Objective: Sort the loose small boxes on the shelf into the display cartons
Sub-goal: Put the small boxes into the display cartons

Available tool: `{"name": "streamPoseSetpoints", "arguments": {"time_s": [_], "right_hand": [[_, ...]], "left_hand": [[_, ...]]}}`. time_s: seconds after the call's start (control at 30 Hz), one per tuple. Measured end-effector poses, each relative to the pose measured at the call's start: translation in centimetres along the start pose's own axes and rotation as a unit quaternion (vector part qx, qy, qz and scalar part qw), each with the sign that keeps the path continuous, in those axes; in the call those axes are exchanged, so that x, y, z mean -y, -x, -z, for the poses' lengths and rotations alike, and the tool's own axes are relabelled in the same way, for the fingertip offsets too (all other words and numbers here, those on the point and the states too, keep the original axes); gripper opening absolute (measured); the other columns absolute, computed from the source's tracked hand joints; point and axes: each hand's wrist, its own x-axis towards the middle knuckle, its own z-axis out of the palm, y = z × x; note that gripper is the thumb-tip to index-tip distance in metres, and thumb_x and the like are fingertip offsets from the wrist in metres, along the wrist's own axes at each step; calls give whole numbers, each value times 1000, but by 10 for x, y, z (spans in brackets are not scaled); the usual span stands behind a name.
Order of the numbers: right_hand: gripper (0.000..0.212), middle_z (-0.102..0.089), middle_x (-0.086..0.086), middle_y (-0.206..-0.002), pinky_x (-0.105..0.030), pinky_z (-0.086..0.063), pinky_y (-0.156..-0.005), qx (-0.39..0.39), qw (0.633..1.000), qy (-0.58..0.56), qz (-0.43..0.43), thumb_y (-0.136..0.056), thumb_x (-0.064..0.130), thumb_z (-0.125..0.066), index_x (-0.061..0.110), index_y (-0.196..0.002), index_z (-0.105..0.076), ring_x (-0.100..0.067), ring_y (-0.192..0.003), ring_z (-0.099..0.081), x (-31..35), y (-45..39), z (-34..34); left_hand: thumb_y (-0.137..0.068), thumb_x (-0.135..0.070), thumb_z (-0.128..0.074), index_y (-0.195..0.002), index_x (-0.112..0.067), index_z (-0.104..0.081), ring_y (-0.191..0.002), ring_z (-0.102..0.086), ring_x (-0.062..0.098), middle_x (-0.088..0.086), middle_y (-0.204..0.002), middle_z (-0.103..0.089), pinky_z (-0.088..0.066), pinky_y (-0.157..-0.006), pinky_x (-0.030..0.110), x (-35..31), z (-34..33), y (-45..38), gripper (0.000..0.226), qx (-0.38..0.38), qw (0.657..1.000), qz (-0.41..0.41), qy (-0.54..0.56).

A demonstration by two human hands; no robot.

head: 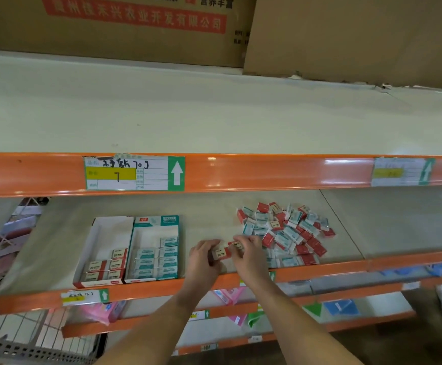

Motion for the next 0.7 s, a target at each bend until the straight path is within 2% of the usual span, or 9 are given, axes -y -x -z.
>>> {"name": "streamPoseSetpoints", "arguments": {"time_s": [0.1,0.17,0.23,0.27,0.33,0.4,0.47,0.57,0.7], "right_hand": [[27,-43,-1,-118,-12,-41,-74,2,999,49,15,-98,42,-56,18,-107,-64,-8,-87,-55,3,-5,0],[24,-46,-1,-115,-15,-41,-75,3,995,98,35,-98,40,-55,18,-103,-62,-10,-90,-55,3,-6,0],[16,-49,1,-118,-19,-41,-80,11,988,141,64,-99,30,-54,21,-109,-62,-14,-106,-51,0,-4,1],[19,-50,3,-123,-20,-42,-86,20,986,142,81,-99,24,-53,23,-117,-61,-15,-114,-48,-2,-3,1],[38,-47,4,-134,-25,-44,-99,41,989,111,86,-98,13,-55,26,-134,-53,-15,-125,-45,-3,-2,5],[51,-44,2,-139,-25,-44,-102,39,995,66,57,-95,12,-61,23,-142,-46,-15,-127,-48,-3,-1,10],[52,-45,0,-137,-24,-43,-102,44,997,51,29,-93,13,-65,18,-141,-46,-16,-125,-49,-3,-1,12],[42,-49,-1,-130,-22,-42,-99,49,996,68,31,-92,14,-67,15,-132,-56,-16,-119,-51,-4,-2,12],[32,-53,1,-122,-16,-38,-86,31,995,91,32,-92,17,-67,17,-123,-60,-13,-106,-52,-2,-3,10]], "left_hand": [[-76,-5,-70,-124,-28,-59,-110,-51,10,-14,-117,-58,-47,-99,29,0,-1,-1,55,5,1000,-6,-14],[-78,-4,-68,-125,-27,-60,-113,-47,11,-12,-119,-58,-40,-99,23,-3,-1,-2,54,9,999,-8,-32],[-82,-6,-66,-128,-26,-59,-113,-45,10,-12,-121,-57,-35,-97,20,-5,-1,-2,51,9,998,-14,-58],[-84,-9,-66,-129,-26,-58,-114,-45,10,-11,-123,-57,-35,-98,21,-5,0,-3,49,10,997,-19,-71],[-86,-14,-66,-131,-23,-56,-117,-45,13,-7,-126,-57,-37,-102,25,-6,1,-6,46,14,995,-27,-96],[-88,-20,-66,-131,-20,-57,-119,-45,17,-2,-126,-56,-37,-104,27,-6,5,-10,43,18,991,-32,-129],[-91,-26,-63,-127,-20,-60,-117,-45,18,-1,-124,-56,-37,-102,28,-7,8,-13,37,23,985,-40,-168],[-93,-31,-59,-122,-23,-63,-115,-45,18,-2,-123,-57,-40,-100,28,-8,13,-15,29,37,974,-67,-213],[-93,-21,-57,-125,-22,-59,-115,-44,19,0,-123,-54,-46,-94,31,-14,21,-16,32,47,965,-95,-239]]}}
